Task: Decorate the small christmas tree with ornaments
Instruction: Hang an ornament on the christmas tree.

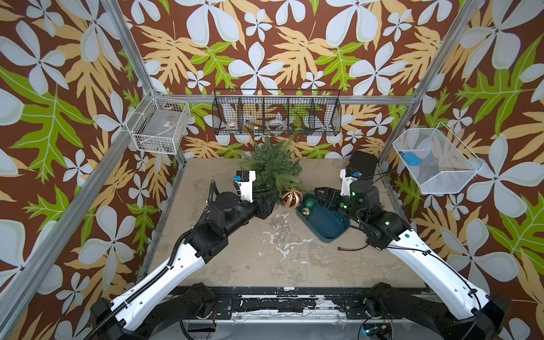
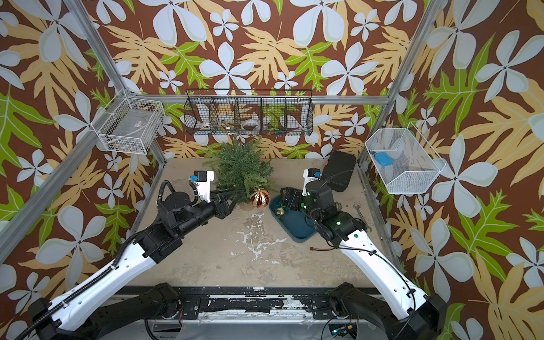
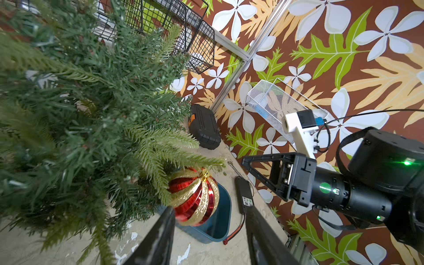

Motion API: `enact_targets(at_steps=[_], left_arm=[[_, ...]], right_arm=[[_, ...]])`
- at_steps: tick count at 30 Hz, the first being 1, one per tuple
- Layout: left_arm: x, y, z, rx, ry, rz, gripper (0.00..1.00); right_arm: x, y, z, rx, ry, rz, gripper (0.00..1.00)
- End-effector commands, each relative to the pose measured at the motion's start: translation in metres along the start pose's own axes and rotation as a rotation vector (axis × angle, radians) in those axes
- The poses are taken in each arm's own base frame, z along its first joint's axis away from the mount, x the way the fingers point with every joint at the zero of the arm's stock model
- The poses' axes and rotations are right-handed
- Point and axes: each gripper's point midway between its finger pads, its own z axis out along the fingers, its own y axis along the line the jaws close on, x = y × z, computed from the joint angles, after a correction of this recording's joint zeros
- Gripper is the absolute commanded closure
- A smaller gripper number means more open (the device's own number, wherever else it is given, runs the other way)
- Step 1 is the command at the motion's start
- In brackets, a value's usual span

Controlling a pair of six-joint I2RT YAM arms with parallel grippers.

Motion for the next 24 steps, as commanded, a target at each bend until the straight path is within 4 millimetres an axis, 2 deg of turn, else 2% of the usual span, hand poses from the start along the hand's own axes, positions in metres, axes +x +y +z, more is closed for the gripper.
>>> enact_targets(at_steps=[1, 5, 10, 15, 21, 24], left_arm=[[0.008, 0.012, -0.013, -0.052, 0.01, 0.009, 0.44], [0.018, 0.023, -0.033, -0.08, 0.007, -0.006, 0.38], [0.04, 0.045, -0.055, -0.144, 0.023, -0.029, 0.37], [0.064, 0.067, -0.074, -0.206, 0.037, -0.061, 0.37], [0.094, 0.081, -0.081, -0.209, 0.07, -0.143, 0.35], [0.103, 0.083, -0.08, -0.198, 0.084, -0.174, 0.35]], right_arm=[[0.01, -0.011, 0.004, 0.034, 0.026, -0.023, 0.18], [0.031, -0.026, 0.018, 0.078, 0.088, -0.032, 0.18], [0.053, -0.041, 0.034, 0.12, 0.151, -0.032, 0.19], [0.067, -0.053, 0.047, 0.16, 0.181, -0.037, 0.21], [0.08, -0.071, 0.07, 0.247, 0.229, -0.054, 0.21], [0.084, -0.079, 0.086, 0.292, 0.249, -0.063, 0.22]])
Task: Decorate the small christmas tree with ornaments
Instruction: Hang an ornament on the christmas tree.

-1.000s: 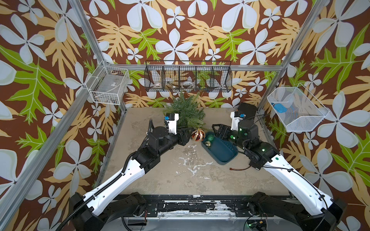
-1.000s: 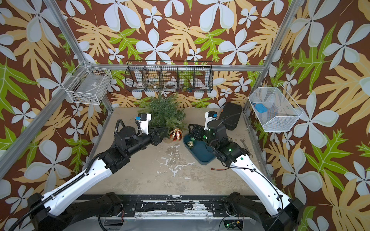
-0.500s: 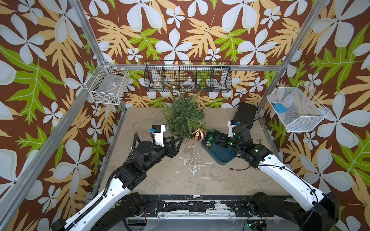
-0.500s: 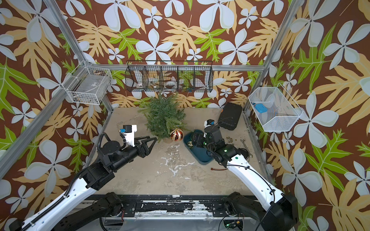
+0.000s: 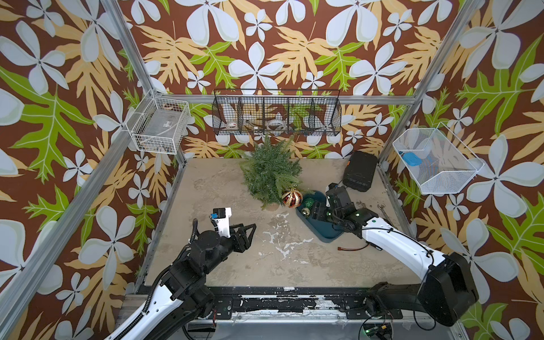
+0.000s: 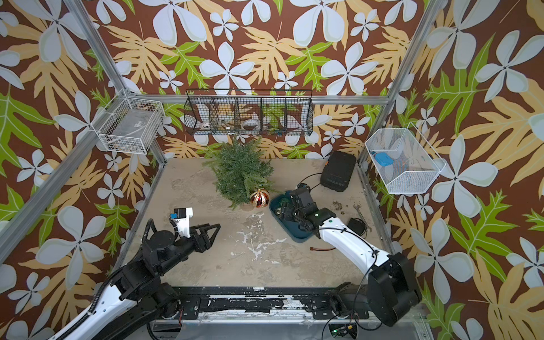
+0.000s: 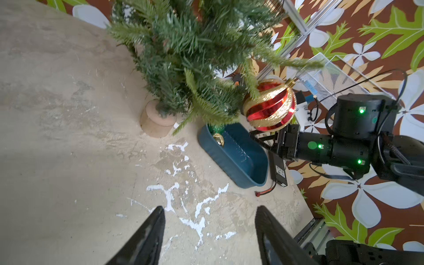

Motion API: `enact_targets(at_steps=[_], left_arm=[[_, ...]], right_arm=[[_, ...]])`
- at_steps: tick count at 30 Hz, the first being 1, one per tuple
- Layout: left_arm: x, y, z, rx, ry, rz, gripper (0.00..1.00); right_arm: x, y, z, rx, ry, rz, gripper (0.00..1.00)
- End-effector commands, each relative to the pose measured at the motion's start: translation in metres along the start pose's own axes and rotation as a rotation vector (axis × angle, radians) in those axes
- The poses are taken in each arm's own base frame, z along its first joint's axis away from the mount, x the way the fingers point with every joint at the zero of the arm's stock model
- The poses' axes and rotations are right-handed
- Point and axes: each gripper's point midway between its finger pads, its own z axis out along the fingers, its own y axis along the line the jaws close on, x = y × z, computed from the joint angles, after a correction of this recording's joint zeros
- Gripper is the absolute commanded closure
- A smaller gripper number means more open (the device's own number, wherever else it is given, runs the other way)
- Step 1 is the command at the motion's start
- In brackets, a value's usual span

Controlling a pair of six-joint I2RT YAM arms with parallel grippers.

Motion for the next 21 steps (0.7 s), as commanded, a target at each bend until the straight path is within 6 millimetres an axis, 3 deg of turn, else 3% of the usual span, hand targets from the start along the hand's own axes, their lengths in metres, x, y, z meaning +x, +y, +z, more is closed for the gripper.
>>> enact_targets(at_steps=[1, 11, 21], left_arm=[[0.005, 0.0, 0.001, 0.017, 0.011, -0.052, 0.35], [0.011, 0.001, -0.001, 0.032, 0.023, -0.067, 0.35], [0.014, 0.005, -0.003, 0.023, 0.027, -0.073, 0.35]], right_arm=[[-0.01, -0.003, 0.015, 0.052, -0.022, -0.013, 0.22], [-0.023, -0.009, 0.074, 0.22, 0.042, -0.057, 0.21], [-0.029, -0.019, 0.104, 0.329, 0.064, -0.069, 0.26]])
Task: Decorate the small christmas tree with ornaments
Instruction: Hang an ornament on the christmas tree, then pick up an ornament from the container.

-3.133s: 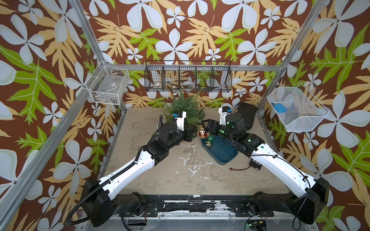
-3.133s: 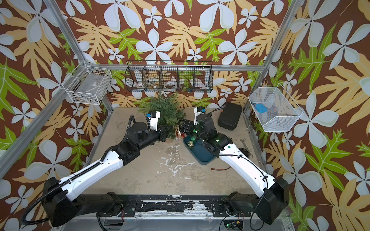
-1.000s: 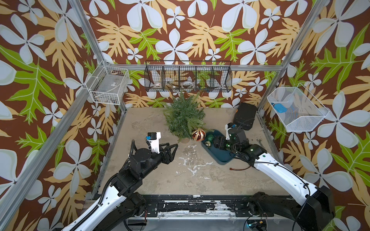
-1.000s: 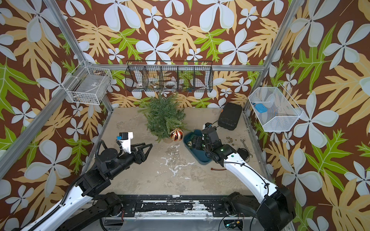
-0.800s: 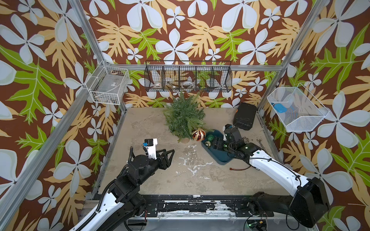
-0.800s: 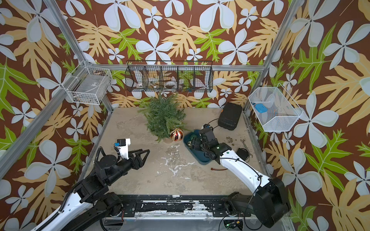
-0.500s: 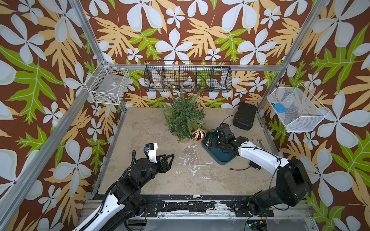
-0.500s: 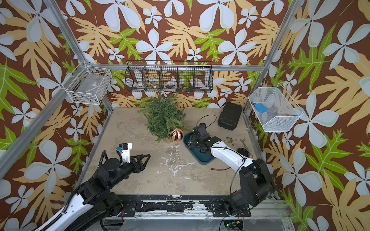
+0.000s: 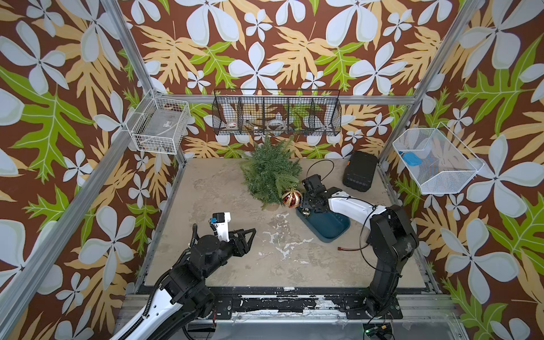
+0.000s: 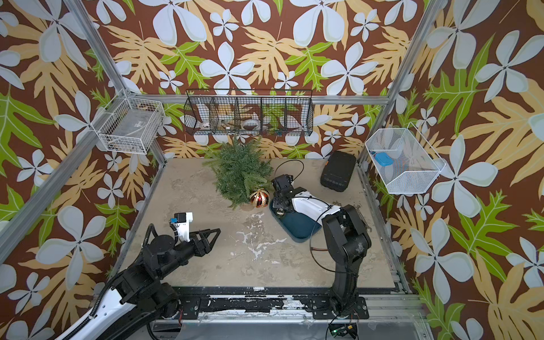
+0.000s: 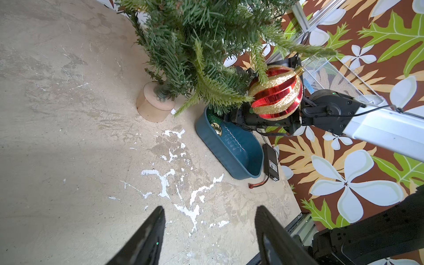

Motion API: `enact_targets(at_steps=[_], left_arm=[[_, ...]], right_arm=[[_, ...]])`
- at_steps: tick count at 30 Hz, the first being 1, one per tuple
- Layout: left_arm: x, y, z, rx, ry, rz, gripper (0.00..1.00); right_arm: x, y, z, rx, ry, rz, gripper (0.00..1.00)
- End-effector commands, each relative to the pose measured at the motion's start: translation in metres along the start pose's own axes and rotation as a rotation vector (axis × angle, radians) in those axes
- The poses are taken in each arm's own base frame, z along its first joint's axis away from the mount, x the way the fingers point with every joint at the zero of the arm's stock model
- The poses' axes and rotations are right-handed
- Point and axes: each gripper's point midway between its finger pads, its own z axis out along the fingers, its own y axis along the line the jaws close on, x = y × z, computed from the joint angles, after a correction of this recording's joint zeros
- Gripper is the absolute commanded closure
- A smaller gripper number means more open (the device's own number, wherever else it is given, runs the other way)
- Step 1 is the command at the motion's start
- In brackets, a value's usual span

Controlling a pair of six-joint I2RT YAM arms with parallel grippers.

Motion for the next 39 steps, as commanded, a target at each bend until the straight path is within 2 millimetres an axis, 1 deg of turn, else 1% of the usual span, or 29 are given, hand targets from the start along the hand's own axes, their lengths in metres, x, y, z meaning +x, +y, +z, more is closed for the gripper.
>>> enact_targets(at_steps=[1, 9, 13, 19, 25, 33, 39], left_arm=[[0.001, 0.001, 0.001, -0.004, 0.003, -0.008, 0.35], [0.002, 0.001, 0.003, -0.004, 0.007, -0.013, 0.35], [0.002, 0.002, 0.003, -0.005, 0.007, -0.014, 0.36], [0.003, 0.0, 0.007, 0.001, 0.014, -0.014, 0.35], [0.003, -0.002, 0.01, 0.009, 0.02, -0.015, 0.36], [0.003, -0.002, 0.009, 0.011, 0.019, -0.016, 0.36], [0.003, -0.003, 0.011, 0.01, 0.025, -0.013, 0.36]], right_arm=[[-0.002, -0.009, 0.004, 0.063, -0.003, -0.005, 0.26], [0.003, -0.016, 0.022, 0.096, 0.031, -0.002, 0.27], [0.005, -0.022, 0.019, 0.102, 0.027, 0.002, 0.27], [0.006, -0.038, 0.015, 0.115, 0.02, 0.022, 0.27], [0.006, -0.036, 0.017, 0.108, 0.031, 0.018, 0.28], [0.012, -0.035, 0.021, 0.1, 0.046, 0.025, 0.25], [0.016, -0.036, 0.023, 0.103, 0.054, 0.022, 0.28]])
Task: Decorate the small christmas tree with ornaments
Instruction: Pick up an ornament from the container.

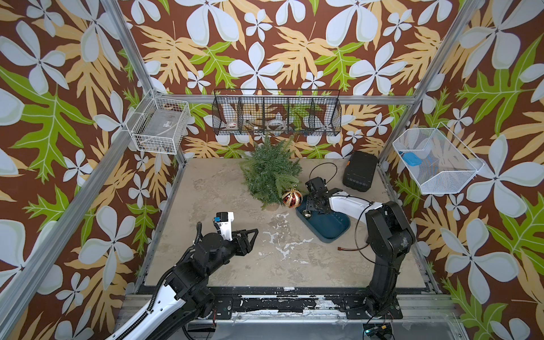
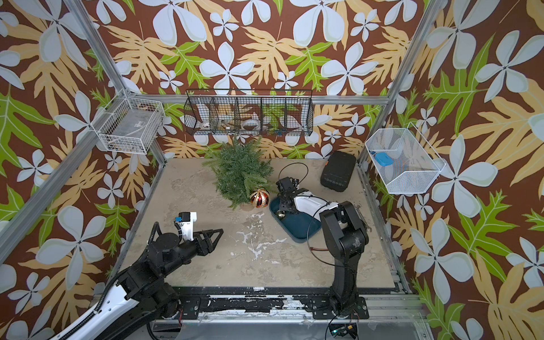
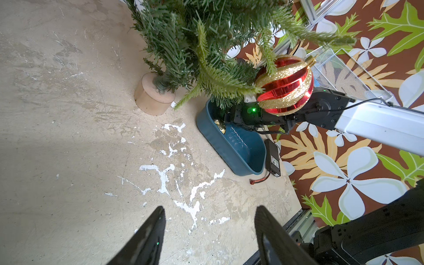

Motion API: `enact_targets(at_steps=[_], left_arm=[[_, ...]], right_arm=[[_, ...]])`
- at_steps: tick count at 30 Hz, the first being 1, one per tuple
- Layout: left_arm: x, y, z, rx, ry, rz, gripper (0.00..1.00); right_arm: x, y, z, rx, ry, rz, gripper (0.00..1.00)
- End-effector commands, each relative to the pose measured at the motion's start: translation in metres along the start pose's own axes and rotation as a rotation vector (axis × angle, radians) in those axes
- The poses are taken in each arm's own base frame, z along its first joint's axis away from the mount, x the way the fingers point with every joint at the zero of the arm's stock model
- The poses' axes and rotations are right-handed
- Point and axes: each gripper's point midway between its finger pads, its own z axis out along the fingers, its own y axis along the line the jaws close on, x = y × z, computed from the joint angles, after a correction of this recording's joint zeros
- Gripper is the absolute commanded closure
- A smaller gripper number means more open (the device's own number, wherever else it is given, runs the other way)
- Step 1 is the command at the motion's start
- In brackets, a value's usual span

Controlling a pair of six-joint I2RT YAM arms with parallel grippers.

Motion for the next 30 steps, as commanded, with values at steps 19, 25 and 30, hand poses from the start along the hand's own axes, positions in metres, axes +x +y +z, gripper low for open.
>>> enact_targets(at_steps=[19, 25, 30], left_arm=[[-0.017, -0.017, -0.002, 0.038, -0.034, 0.015, 0.36], [-0.029, -0.032, -0.006, 0.083, -0.06, 0.021, 0.36], [-0.04, -0.05, -0.01, 0.146, -0.084, 0.029, 0.36]], right_arm=[[-0.025, 0.004, -0.073, -0.165, -0.115, 0.038, 0.37], [-0.037, 0.0, -0.141, -0.317, -0.22, 0.088, 0.38], [-0.048, -0.005, -0.206, -0.458, -0.336, 0.107, 0.38]])
